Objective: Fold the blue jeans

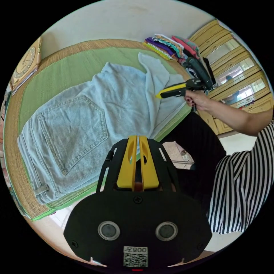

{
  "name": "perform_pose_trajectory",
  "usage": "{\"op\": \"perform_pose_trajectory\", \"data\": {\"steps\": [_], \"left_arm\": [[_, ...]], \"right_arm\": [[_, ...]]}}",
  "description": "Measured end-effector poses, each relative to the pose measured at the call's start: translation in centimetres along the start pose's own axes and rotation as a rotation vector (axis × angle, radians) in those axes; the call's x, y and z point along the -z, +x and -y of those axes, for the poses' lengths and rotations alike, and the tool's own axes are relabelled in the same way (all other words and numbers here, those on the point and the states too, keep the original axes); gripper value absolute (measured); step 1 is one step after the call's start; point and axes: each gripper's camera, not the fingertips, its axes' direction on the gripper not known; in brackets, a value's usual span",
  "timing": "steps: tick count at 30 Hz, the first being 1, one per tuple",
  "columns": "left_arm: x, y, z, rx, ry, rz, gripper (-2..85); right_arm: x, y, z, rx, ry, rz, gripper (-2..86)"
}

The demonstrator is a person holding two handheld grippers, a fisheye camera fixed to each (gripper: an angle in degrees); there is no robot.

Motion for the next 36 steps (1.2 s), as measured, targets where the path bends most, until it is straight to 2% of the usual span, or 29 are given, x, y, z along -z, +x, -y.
{"op": "perform_pose_trajectory", "data": {"steps": [8,11,19,23,31,36], "left_arm": [[-8.2,1.8,9.9,-0.036,-0.068,-0.050,7.0],[-10.8,2.0,12.1,-0.019,-0.106,-0.028,7.8],[-15.7,4.7,14.6,-0.035,-0.146,-0.006,7.0],[-17.3,6.6,15.1,-0.067,-0.154,0.019,6.0],[-19.6,10.7,16.3,-0.099,-0.158,0.048,2.4],[-20.0,13.5,16.9,-0.129,-0.144,0.042,1.6]], "right_arm": [[5.7,11.0,3.8,-0.183,0.128,-0.061,3.3],[5.9,15.4,7.8,-0.240,0.088,-0.079,6.8],[3.2,22.2,15.6,-0.302,-0.078,-0.163,8.9],[1.9,24.5,16.4,-0.344,-0.145,-0.139,8.8],[2.5,27.1,16.2,-0.322,-0.207,-0.224,5.6],[4.8,29.0,14.1,-0.303,-0.168,-0.187,2.0]]}}
